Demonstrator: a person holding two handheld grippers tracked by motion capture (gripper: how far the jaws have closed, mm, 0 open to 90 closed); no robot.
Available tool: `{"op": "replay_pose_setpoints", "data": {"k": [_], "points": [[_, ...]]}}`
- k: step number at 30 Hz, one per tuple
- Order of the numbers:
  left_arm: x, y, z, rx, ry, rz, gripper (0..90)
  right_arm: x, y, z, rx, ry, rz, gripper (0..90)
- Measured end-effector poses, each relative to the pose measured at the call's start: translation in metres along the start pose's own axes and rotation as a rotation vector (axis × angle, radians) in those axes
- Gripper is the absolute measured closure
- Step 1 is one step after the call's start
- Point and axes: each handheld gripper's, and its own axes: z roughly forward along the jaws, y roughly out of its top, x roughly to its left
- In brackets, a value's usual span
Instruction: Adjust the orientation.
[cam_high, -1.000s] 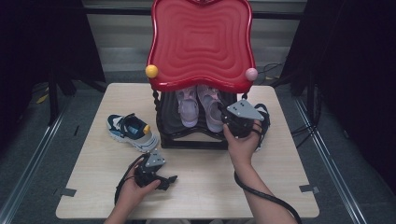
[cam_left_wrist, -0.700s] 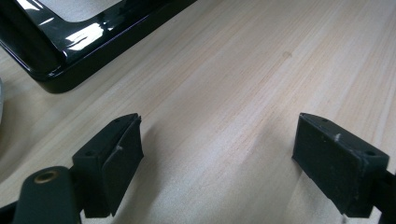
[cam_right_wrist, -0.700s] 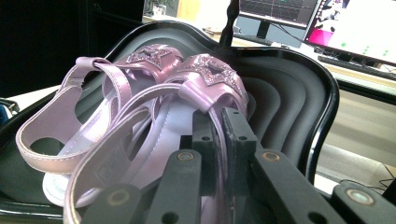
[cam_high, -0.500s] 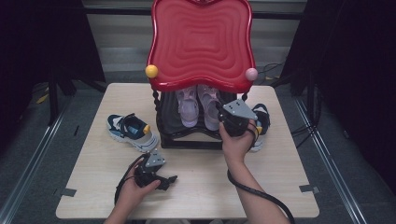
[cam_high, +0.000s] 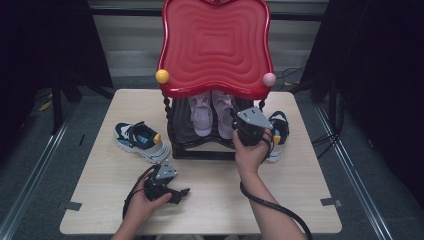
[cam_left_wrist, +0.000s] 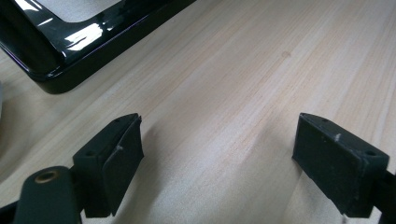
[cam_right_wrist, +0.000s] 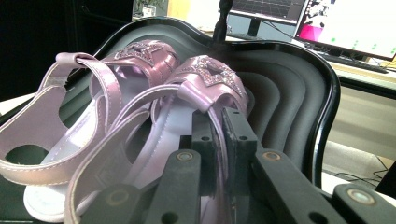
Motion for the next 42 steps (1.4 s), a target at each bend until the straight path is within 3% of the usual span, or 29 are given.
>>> {"op": "replay_pose_setpoints", "data": {"k": [8, 19, 26, 42], "points": [[0.0, 0.0, 0.0, 0.0, -0.002, 0.0, 15.3, 0.003, -0.003, 0.005, -0.008, -0.041, 0.028, 84.0], [-0.001, 0.0, 0.0, -0.001, -0.002, 0.002, 15.6, 0.013, -0.007, 0.013, -0.037, -0.102, 0.027, 83.9], [-0.002, 0.0, 0.0, -0.001, -0.001, 0.006, 15.6, 0.024, -0.011, 0.018, -0.023, -0.085, -0.003, 81.3], [-0.003, -0.001, 0.0, -0.004, -0.003, -0.003, 15.5, 0.02, -0.006, 0.016, 0.01, -0.026, -0.017, 67.7]]}}
